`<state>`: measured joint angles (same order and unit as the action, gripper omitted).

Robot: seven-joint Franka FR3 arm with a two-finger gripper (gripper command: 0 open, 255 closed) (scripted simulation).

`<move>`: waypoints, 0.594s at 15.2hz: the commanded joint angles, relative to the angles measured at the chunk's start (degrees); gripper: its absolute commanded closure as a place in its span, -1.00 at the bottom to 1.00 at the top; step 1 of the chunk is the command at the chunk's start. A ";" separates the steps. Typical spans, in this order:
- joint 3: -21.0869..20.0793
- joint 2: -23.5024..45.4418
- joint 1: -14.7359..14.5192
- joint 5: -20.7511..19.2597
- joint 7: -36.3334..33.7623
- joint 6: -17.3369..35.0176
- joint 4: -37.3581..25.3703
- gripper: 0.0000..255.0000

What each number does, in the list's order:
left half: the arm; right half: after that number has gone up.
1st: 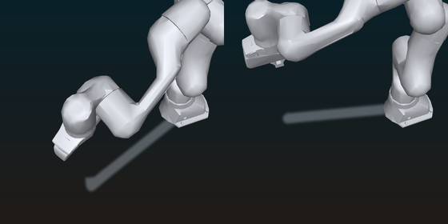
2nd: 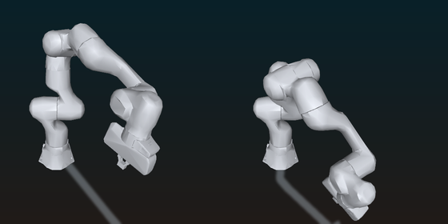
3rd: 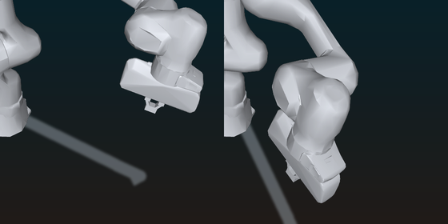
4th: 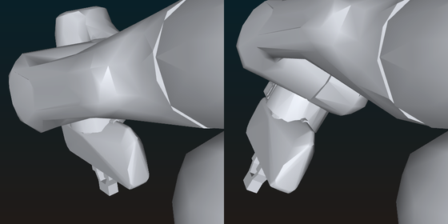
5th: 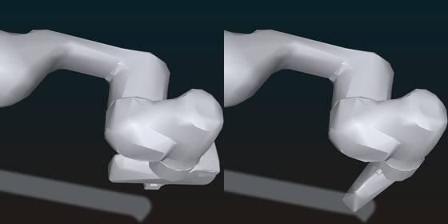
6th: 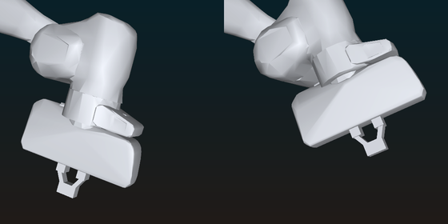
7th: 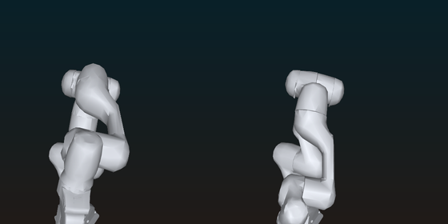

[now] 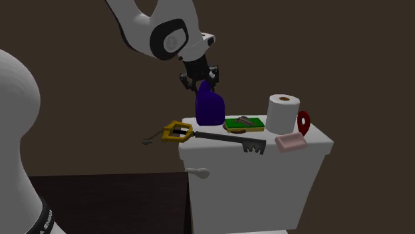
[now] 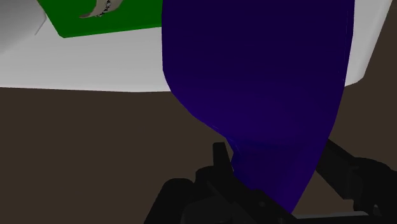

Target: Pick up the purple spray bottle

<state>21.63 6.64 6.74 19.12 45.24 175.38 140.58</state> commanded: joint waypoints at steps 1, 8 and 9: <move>2.30 -1.33 -1.68 -3.80 -3.04 -1.30 -0.04 1.00; 5.89 -6.51 -3.49 -15.84 -12.41 -6.48 -0.66 1.00; 5.85 -6.62 -3.43 -16.04 -12.56 -6.60 -0.69 1.00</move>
<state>27.37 0.43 3.31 3.97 33.36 169.22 139.95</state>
